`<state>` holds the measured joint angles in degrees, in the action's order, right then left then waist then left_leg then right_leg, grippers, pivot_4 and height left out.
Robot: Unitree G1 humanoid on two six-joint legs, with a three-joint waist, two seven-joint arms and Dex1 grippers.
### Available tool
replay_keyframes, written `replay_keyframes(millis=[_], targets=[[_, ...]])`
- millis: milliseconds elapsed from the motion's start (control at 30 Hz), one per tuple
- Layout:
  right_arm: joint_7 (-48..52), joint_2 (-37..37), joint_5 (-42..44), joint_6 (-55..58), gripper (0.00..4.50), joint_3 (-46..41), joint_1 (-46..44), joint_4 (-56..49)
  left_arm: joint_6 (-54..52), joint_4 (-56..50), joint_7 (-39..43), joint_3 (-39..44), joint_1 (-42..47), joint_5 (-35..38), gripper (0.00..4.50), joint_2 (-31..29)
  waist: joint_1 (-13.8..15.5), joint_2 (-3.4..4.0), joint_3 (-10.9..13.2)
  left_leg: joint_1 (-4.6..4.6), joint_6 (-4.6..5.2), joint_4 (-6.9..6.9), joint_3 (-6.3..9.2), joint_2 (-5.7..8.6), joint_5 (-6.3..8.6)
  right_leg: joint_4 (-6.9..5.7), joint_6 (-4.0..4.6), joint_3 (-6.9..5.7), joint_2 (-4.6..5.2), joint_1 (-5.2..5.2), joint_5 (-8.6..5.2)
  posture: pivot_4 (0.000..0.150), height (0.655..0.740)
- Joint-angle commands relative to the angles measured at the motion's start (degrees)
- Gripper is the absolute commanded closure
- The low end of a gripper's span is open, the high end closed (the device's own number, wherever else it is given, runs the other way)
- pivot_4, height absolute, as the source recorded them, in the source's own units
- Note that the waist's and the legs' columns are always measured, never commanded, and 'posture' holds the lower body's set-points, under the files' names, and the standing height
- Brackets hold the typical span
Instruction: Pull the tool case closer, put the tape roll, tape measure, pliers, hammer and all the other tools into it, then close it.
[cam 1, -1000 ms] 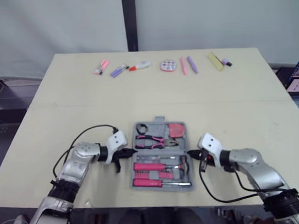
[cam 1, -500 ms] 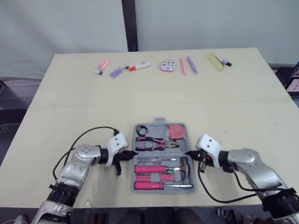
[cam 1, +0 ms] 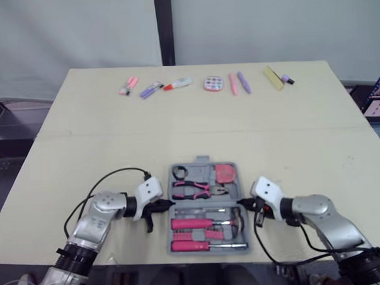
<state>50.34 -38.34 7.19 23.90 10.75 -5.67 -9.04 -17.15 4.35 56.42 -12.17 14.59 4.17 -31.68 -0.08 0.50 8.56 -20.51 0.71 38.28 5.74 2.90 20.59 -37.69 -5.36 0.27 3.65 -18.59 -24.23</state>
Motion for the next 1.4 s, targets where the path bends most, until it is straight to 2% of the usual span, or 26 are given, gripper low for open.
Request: replay_keyframes(millis=[33,1067,1200,1400], targets=[[1.4,0.0,1.6,-0.1,4.5,0.1,0.6,-3.4,-0.4,-2.0,0.5,-1.2,-1.4,0.5,4.47,0.1,0.0,0.0,0.0,0.0,0.0,0.0,0.0,0.0,0.0,0.02,0.0,0.0,0.0,0.0,0.0,0.15,0.7336],[1.3,-0.3,2.4,1.1,4.5,0.0,2.3,-5.5,-2.4,-5.9,0.4,-0.9,-4.9,0.8,4.47,-0.8,0.0,0.0,0.0,0.0,0.0,-0.02,0.0,-0.01,0.0,0.04,0.0,0.0,0.0,0.0,0.0,0.15,0.7336],[1.0,-0.7,2.2,0.8,4.5,-0.6,2.7,-5.2,-2.3,-4.4,-0.6,0.4,-4.3,0.6,4.47,-1.0,0.0,0.0,0.0,0.0,0.0,-0.02,0.0,-0.01,0.0,0.05,0.0,0.0,0.0,0.0,0.0,0.15,0.7336],[1.0,-3.2,2.8,-0.1,4.5,-4.0,5.0,-5.5,-1.6,-2.0,-0.6,4.9,-4.0,1.8,4.47,-4.5,-0.1,0.0,0.0,0.0,-0.01,-0.02,0.0,-0.02,0.0,0.05,0.0,-0.01,-0.01,0.01,0.0,0.15,0.7336]])
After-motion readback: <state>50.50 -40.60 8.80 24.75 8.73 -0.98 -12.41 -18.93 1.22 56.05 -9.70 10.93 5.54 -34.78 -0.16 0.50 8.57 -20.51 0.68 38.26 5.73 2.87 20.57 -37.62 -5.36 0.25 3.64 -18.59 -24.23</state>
